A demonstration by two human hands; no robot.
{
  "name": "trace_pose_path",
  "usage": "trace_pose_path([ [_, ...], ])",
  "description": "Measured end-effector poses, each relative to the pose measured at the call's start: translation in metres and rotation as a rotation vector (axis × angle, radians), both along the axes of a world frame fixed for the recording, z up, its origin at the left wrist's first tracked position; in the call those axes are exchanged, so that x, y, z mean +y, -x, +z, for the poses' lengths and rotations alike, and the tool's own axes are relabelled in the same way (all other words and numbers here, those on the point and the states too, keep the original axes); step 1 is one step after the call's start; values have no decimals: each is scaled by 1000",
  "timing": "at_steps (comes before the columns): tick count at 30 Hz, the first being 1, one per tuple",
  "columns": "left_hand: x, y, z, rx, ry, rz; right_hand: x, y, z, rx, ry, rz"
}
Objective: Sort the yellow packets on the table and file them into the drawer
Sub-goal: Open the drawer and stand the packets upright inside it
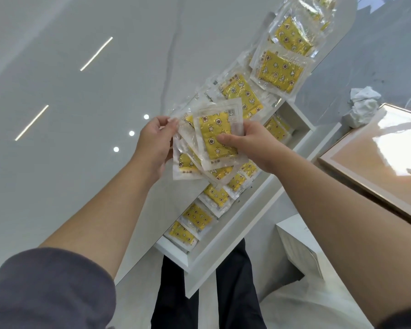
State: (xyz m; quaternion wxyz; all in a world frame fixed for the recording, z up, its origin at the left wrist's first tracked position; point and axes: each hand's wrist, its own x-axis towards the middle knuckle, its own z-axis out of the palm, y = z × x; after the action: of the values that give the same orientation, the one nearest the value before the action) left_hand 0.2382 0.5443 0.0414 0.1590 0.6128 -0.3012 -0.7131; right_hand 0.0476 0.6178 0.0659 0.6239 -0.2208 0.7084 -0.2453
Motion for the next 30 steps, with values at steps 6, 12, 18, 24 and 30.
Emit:
trace_pose_path([
  [6, 23, -14, 4, 288, -228, -142, 24, -11, -7, -66, -57, -199],
  [12, 45, -22, 2, 27, -89, -12, 47, -12, -7, -87, -31, -306],
  [18, 68, -40, 0, -59, 6, -93, 72, 3, -3, -201, -48, -280],
  [24, 135, -63, -17, -163, -199, -346, 117, 32, -19, -235, -402, 91],
  [30, 188, -61, -48, -379, -44, -374, 131, 30, -68, 146, -485, 260],
])
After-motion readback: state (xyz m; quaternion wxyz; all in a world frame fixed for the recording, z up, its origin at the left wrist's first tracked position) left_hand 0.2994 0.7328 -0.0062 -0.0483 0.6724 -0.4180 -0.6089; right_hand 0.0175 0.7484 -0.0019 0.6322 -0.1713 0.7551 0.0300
